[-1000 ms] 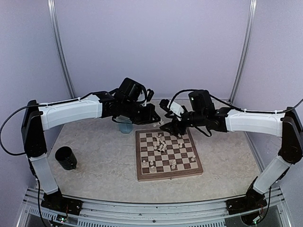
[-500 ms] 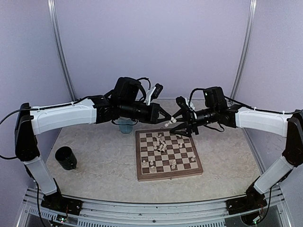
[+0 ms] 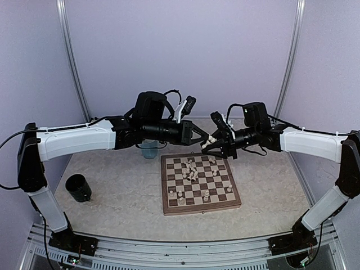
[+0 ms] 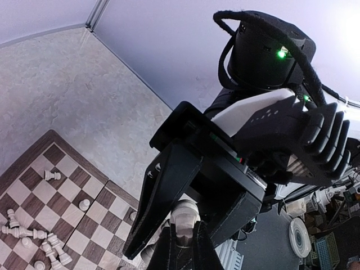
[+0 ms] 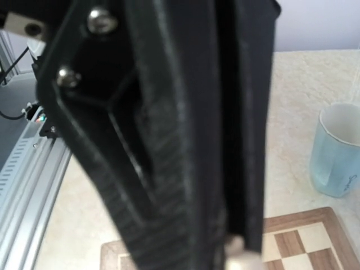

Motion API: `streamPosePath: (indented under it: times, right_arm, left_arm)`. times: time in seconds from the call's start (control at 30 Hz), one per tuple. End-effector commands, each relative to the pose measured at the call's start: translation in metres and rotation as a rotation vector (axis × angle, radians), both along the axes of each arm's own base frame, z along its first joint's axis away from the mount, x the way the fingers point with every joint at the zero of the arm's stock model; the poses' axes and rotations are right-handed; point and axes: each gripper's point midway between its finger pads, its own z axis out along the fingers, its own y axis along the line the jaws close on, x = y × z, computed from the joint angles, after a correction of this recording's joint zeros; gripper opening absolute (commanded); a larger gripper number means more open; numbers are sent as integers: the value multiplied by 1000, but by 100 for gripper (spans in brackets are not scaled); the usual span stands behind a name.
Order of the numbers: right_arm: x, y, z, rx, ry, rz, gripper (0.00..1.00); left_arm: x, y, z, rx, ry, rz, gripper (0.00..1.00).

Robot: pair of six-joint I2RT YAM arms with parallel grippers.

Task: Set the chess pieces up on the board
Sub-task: Pass from the left arm to the right

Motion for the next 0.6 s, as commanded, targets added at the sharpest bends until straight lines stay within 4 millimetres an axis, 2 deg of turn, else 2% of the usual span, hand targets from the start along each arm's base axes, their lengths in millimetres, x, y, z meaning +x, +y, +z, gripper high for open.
streamPosePath:
  times: [0.0,0.2,0.37,0.57]
  right_arm:
    - [-3,-2,22,49,13,6,25]
    - [4,-5,19,53,5,-26,4]
    - [5,-10,5,26,-2,-44,1]
    - [7,-11,-10,2,2,-49,1]
  left_arm:
    - [-8,1,24,-63,-31,-14,0]
    - [-7,5,30,-67,-44,10,0]
    - [-6,22,52,-65,-95,72,0]
    - [-12,64,80,-68,-147,187,0]
